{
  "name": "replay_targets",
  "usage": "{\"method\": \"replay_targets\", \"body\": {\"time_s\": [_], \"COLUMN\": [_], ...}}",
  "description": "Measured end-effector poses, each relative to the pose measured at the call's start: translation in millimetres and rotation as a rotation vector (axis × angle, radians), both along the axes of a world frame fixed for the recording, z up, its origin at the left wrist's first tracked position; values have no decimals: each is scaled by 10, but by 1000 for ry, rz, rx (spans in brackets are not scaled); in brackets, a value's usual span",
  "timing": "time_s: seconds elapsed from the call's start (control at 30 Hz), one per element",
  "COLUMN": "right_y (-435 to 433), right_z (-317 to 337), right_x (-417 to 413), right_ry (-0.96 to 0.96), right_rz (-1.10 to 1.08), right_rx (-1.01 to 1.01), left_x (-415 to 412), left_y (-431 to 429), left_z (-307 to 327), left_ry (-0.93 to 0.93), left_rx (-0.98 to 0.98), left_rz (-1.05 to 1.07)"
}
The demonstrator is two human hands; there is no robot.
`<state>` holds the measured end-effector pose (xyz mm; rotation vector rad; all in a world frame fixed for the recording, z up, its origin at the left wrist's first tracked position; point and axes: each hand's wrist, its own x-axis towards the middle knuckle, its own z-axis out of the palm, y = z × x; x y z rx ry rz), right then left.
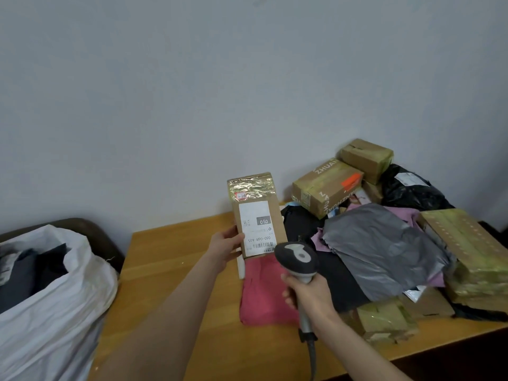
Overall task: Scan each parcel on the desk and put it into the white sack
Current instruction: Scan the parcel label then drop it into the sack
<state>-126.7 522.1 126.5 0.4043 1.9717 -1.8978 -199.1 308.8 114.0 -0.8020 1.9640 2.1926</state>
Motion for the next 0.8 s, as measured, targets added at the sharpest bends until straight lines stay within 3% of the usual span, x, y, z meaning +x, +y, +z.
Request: {"method": "replay_targets", "body": {"time_s": [0.33, 0.8], "right_y": [-253, -309], "right_z": [160, 275], "right_x": [227, 372], "right_ry": [4, 3], "right_rz": [79, 73], "right_rx": [155, 166], "left_x": [-38, 39], "left_y": [-67, -95], "left_z": [21, 78], "left_ry": [57, 78], "left_rx": [-63, -96], "left_rz": [6, 65]}}
